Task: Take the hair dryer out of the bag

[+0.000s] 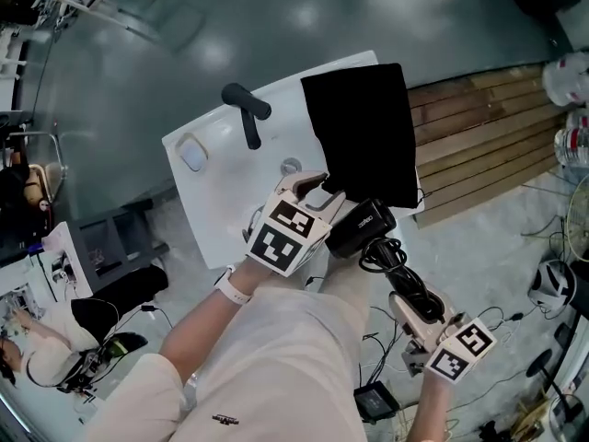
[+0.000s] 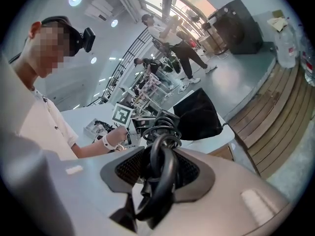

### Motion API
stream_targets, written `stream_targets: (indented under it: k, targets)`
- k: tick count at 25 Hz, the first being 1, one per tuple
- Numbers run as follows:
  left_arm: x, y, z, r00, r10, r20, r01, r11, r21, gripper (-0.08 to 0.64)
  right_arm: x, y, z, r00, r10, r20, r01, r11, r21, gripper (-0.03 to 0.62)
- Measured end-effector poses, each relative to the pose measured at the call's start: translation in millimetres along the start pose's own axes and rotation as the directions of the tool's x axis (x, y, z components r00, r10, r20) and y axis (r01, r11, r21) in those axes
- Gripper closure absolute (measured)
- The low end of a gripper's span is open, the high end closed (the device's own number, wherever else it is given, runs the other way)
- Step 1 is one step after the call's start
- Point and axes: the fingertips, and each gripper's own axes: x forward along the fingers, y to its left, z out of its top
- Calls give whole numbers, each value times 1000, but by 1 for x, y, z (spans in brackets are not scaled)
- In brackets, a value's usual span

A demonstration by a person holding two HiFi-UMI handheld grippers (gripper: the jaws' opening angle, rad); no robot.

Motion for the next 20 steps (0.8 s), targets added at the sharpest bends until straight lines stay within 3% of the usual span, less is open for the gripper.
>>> stream_targets:
  k: [9,15,20]
  targets:
    - [-72,1,15,992,34,119,-33,999,-8,410,-5,40,24,985,-11,170,-3,996,84,419]
    - [-109,1,25,980,43,193,-38,999,-27,414,-1,60,53,951,-12,308,-34,989,142,419]
    - [-142,-2,35,964,41,262,-31,999,-43,414,0,78,79,915,-7,404,-54,989,138,417]
